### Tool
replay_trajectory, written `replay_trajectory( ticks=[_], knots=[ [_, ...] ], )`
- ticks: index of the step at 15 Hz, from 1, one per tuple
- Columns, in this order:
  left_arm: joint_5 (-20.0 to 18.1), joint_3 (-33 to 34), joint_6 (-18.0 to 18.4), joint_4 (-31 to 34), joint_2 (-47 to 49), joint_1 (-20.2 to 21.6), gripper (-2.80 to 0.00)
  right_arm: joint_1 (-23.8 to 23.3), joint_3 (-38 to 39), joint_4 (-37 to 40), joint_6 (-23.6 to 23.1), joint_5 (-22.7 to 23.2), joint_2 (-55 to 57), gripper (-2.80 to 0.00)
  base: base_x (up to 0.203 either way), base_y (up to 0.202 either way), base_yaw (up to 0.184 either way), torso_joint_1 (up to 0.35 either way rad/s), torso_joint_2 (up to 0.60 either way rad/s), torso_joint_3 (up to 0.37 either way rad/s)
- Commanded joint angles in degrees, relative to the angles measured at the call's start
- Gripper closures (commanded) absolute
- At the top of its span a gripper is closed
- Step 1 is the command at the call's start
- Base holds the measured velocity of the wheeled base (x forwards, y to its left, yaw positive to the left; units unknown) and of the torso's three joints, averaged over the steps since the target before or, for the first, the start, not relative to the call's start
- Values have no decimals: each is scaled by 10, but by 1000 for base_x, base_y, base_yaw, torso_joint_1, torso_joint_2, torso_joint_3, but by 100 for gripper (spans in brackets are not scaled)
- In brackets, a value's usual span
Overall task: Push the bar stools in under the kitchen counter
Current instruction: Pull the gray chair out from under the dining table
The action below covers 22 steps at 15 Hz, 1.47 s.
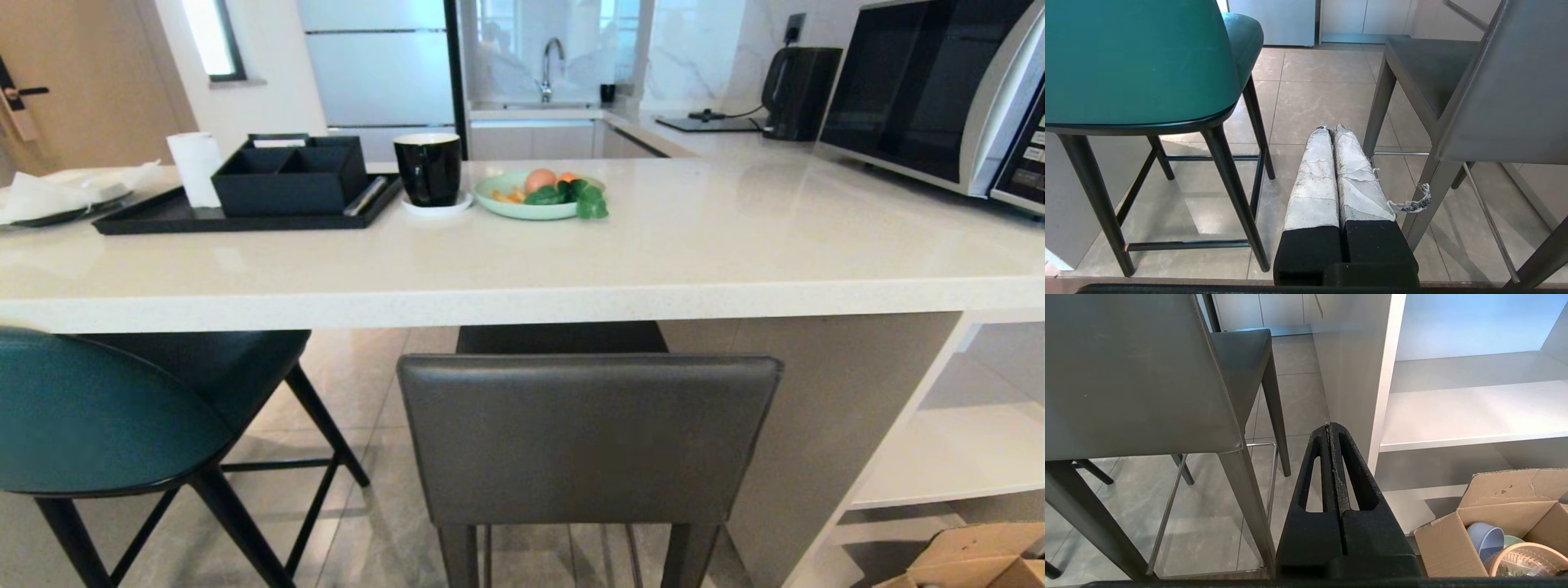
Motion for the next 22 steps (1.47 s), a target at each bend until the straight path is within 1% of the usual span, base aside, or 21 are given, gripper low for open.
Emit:
replay_trajectory(
  ticks=[1, 8, 9, 10, 12, 13, 15, 18, 20, 22],
  knots=[
    [1, 1, -1, 0, 1, 0, 0, 0, 1, 0, 0, 0, 1, 0, 0, 0, 0, 0, 0, 0],
    [2, 0, 4, 2, 1, 1, 0, 0, 1, -1, -3, 0, 0, 0, 0, 0, 0, 0, 0, 0],
    [2, -10, 5, 4, 1, 1, 0, 0, 1, -1, -12, 0, 0, 0, 0, 0, 0, 0, 0, 0],
    [3, -42, 3, 12, 13, 2, 0, 0, -11, 1, -23, -2, 2, 0, 0, 0, 0, 0, 0, 0],
    [2, -127, -10, 44, 89, -1, 0, 1, -77, 13, -19, -6, 46, 0, 0, 0, 0, 0, 0, 0],
    [-3, -165, -17, 55, 146, -6, 0, 1, -112, 19, -9, -5, 96, 0, 0, 0, 0, 0, 0, 0],
    [-18, -215, -27, 62, 236, -25, 0, 2, -160, 26, 2, 1, 187, 0, 0, 0, 0, 0, 0, 0],
    [-31, -249, -41, 53, 355, -46, 0, 2, -207, 33, 9, 8, 329, 0, 0, 0, 0, 0, 0, 0],
    [-43, -256, -65, 50, 425, -54, 0, 3, -234, 36, 11, 17, 425, 0, 0, 0, 0, 0, 0, 0],
    [-84, -251, -83, 50, 472, -61, 0, 5, -248, 45, 13, 50, 497, 0, 0, 0, 0, 0, 0, 0]
  ],
)
